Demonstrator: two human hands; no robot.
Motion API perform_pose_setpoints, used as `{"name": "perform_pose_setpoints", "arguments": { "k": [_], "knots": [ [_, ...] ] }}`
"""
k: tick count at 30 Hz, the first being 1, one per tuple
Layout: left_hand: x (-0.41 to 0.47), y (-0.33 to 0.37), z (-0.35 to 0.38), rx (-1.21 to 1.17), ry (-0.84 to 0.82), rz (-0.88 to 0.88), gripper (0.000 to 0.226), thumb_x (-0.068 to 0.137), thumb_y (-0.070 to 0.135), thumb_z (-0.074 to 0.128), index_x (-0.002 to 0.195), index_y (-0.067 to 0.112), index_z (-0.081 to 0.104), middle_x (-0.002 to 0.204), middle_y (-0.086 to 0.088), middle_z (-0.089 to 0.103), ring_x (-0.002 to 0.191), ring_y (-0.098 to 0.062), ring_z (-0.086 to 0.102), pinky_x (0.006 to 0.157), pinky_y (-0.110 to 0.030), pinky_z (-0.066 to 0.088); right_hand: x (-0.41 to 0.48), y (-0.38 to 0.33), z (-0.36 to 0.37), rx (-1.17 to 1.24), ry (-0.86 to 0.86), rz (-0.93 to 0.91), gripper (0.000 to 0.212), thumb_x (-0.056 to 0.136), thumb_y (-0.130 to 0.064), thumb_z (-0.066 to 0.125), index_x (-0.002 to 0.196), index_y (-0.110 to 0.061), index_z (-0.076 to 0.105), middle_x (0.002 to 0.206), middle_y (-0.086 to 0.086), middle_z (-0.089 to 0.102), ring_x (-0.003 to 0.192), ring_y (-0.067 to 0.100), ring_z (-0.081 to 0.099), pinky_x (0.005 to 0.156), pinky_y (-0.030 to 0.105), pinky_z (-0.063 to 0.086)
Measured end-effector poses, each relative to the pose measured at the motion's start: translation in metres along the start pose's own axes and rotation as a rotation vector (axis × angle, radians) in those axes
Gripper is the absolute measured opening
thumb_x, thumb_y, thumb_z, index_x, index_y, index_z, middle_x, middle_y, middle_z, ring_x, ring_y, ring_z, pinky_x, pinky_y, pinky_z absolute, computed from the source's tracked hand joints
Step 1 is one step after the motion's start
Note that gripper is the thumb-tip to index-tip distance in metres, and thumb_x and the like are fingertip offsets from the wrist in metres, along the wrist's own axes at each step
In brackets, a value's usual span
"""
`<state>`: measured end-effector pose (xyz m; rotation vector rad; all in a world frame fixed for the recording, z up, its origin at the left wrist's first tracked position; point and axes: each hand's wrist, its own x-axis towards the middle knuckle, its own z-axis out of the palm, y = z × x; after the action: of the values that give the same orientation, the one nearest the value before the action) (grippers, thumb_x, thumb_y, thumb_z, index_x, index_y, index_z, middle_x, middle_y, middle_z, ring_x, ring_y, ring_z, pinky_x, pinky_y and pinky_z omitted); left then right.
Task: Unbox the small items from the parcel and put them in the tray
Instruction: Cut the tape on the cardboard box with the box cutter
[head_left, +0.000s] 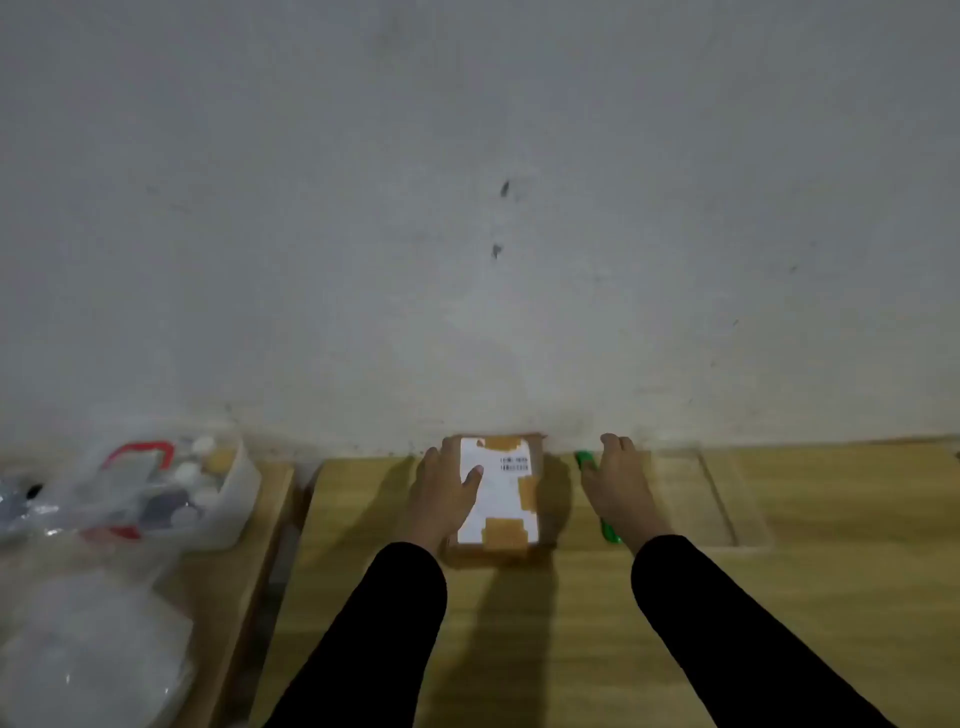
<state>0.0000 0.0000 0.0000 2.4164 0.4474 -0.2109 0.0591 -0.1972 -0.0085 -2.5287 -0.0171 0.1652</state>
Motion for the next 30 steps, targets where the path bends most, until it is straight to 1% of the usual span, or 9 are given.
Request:
{"name": "perform_pose_setpoints", "arguments": {
  "k": [2, 6, 9, 12, 16, 18, 21, 25, 30],
  "knots": [
    [0.002, -0.009, 0.012, -0.052, 0.026, -0.01, 0.061, 0.098, 0.038, 0.037, 0.149, 0.022, 0.005, 0.153, -0.007, 0.023, 0.139, -0.027, 0.026, 0.11, -0.042, 0.03, 0.005, 0.012, 0.019, 0.033, 0.018, 0.069, 0.038, 0.091, -0.007, 0.049, 0.124, 0.007, 0.041, 0.128, 0.024, 0.043, 0.117, 0.038, 0.043, 0.094, 0.04, 0.039],
    [0.005, -0.028, 0.04, -0.202, 0.078, 0.049, 0.06, 0.099, 0.033, 0.037, 0.148, 0.033, 0.004, 0.145, -0.003, 0.036, 0.125, -0.025, 0.045, 0.097, -0.041, 0.048, 0.012, 0.035, 0.053, 0.077, 0.101, 0.176, 0.041, 0.089, -0.007, 0.051, 0.126, 0.009, 0.04, 0.129, 0.028, 0.041, 0.118, 0.042, 0.042, 0.098, 0.046, 0.039],
    [0.012, -0.036, 0.058, -0.317, 0.053, 0.056, 0.06, 0.099, 0.028, 0.039, 0.149, 0.027, 0.008, 0.148, -0.001, 0.036, 0.13, -0.021, 0.043, 0.101, -0.037, 0.045, 0.023, 0.048, 0.066, 0.047, 0.141, 0.228, 0.041, 0.09, -0.011, 0.051, 0.125, 0.009, 0.042, 0.128, 0.029, 0.042, 0.119, 0.042, 0.04, 0.099, 0.046, 0.038],
    [0.011, -0.039, 0.066, -0.379, 0.062, 0.05, 0.06, 0.099, 0.024, 0.039, 0.15, 0.026, 0.008, 0.145, 0.002, 0.038, 0.128, -0.019, 0.044, 0.096, -0.033, 0.048, 0.028, 0.054, 0.076, -0.006, 0.168, 0.26, 0.037, 0.089, -0.012, 0.053, 0.119, 0.007, 0.047, 0.123, 0.028, 0.045, 0.114, 0.041, 0.042, 0.096, 0.046, 0.038],
    [0.01, -0.04, 0.067, -0.377, 0.084, 0.047, 0.06, 0.099, 0.024, 0.039, 0.15, 0.025, 0.007, 0.146, 0.0, 0.038, 0.126, -0.017, 0.045, 0.09, -0.025, 0.047, 0.027, 0.056, 0.083, 0.001, 0.191, 0.269, 0.032, 0.089, -0.011, 0.053, 0.115, 0.007, 0.05, 0.119, 0.028, 0.047, 0.11, 0.041, 0.045, 0.094, 0.048, 0.041],
    [0.01, -0.04, 0.067, -0.381, 0.073, 0.035, 0.059, 0.1, 0.025, 0.038, 0.15, 0.026, 0.006, 0.147, -0.001, 0.036, 0.128, -0.017, 0.043, 0.091, -0.026, 0.046, 0.023, 0.054, 0.082, 0.053, 0.201, 0.273, 0.032, 0.09, -0.012, 0.053, 0.115, 0.007, 0.05, 0.119, 0.028, 0.047, 0.108, 0.041, 0.047, 0.093, 0.047, 0.042],
    [0.009, -0.038, 0.067, -0.392, 0.047, 0.02, 0.06, 0.1, 0.027, 0.037, 0.149, 0.029, 0.003, 0.15, 0.0, 0.033, 0.132, -0.02, 0.041, 0.097, -0.034, 0.048, 0.015, 0.043, 0.077, 0.183, 0.228, 0.237, 0.03, 0.092, -0.014, 0.052, 0.115, 0.005, 0.053, 0.116, 0.024, 0.048, 0.105, 0.037, 0.049, 0.091, 0.041, 0.042],
    [0.01, -0.038, 0.068, -0.424, 0.029, 0.0, 0.06, 0.1, 0.027, 0.036, 0.148, 0.033, 0.001, 0.151, 0.001, 0.031, 0.13, -0.021, 0.043, 0.092, -0.036, 0.052, 0.001, 0.011, 0.07, 0.33, 0.247, 0.098, 0.03, 0.091, -0.02, 0.055, 0.114, -0.001, 0.058, 0.112, 0.014, 0.054, 0.097, 0.024, 0.054, 0.083, 0.032, 0.048],
    [0.01, -0.041, 0.069, -0.497, -0.009, -0.025, 0.062, 0.1, 0.029, 0.037, 0.148, 0.035, 0.0, 0.156, 0.002, 0.021, 0.138, -0.02, 0.03, 0.107, -0.036, 0.036, -0.002, -0.02, 0.073, 0.317, 0.151, -0.025, 0.032, 0.088, -0.02, 0.06, 0.114, -0.001, 0.06, 0.108, 0.013, 0.057, 0.09, 0.018, 0.052, 0.074, 0.017, 0.044]
  ]
}}
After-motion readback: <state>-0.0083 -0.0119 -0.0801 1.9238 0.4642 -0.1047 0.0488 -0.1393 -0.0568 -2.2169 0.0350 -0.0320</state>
